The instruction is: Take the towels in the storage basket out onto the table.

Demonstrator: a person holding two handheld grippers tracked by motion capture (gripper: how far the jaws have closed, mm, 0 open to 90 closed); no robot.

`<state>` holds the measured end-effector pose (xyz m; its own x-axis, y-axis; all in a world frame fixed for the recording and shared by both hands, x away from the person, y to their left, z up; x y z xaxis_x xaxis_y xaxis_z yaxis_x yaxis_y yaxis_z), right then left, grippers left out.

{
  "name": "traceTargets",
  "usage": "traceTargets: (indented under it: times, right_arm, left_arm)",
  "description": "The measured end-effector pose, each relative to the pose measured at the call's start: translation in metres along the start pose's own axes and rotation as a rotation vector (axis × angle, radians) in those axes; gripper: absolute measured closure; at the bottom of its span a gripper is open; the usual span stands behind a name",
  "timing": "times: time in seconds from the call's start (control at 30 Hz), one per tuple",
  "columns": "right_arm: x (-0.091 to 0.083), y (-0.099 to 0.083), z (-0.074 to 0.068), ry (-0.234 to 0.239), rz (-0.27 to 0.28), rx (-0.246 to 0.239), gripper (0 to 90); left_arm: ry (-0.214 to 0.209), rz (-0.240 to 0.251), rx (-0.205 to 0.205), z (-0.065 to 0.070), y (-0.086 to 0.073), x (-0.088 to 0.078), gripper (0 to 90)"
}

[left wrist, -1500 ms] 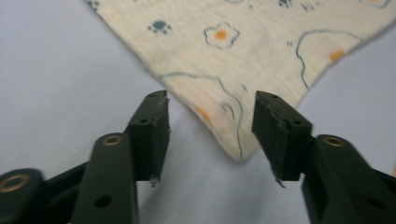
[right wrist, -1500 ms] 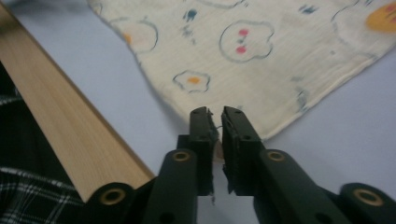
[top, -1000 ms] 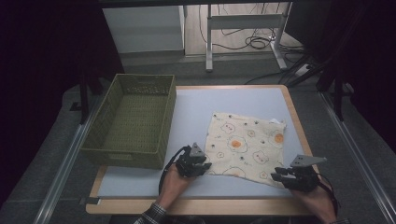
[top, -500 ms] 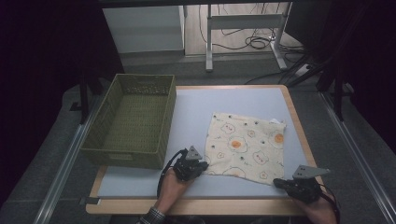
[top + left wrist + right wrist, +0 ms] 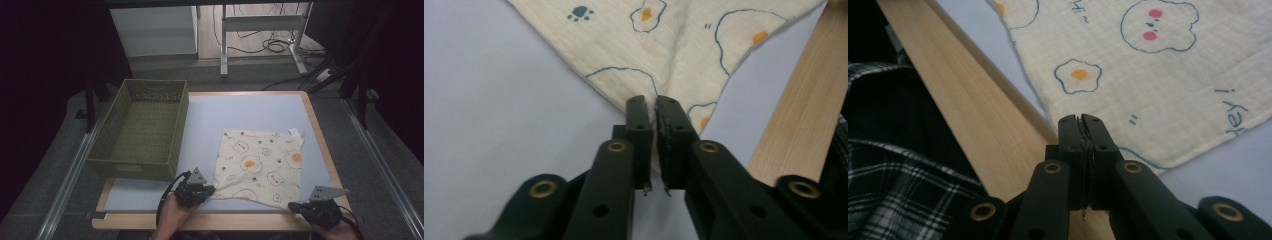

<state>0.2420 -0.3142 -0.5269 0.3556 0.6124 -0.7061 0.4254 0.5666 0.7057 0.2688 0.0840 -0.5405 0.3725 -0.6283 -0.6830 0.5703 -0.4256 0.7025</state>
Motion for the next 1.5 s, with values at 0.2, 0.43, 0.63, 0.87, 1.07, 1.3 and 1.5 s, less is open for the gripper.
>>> traceTargets:
  times: [0.2,0.43,0.63,0.87,1.07,1.3,1.5]
  right_arm:
    - [-0.008,0.006,0.006,-0.009,0.044,0.033,77.3]
    - [-0.007,0.014,0.034,-0.064,0.058,0.089,66.4]
    - [0.0,0.027,0.063,-0.133,0.059,0.113,59.2]
    - [0.009,0.035,0.087,-0.158,0.077,0.103,57.2]
    - [0.019,0.041,0.113,-0.208,0.085,0.121,55.5]
    - [0.031,0.051,0.137,-0.234,0.08,0.15,55.3]
    - [0.034,0.062,0.158,-0.267,0.074,0.175,61.4]
  left_arm:
    - [0.017,0.06,-0.023,-0.013,0.012,0.0,57.2]
    - [0.078,0.072,-0.006,-0.028,0.038,0.021,47.1]
    - [0.097,0.09,-0.01,-0.044,0.061,0.037,40.3]
    - [0.117,0.089,-0.012,-0.063,0.085,0.056,39.1]
    - [0.146,0.09,-0.023,-0.083,0.105,0.07,38.8]
    - [0.175,0.096,-0.035,-0.098,0.12,0.08,43.8]
    - [0.181,0.092,-0.06,-0.115,0.133,0.09,54.2]
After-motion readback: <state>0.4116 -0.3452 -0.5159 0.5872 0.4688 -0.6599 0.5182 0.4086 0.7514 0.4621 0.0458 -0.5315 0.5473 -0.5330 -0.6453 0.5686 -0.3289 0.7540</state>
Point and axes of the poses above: each handheld gripper's, and its own axes: x roughly forward along the jaws, y roughly out of its top, z roughly to its right, the point moved 1 cm from there along x, roughly forward along the jaws, and after that the axes turned 4 degrees about -x, right-handed, at the moved point
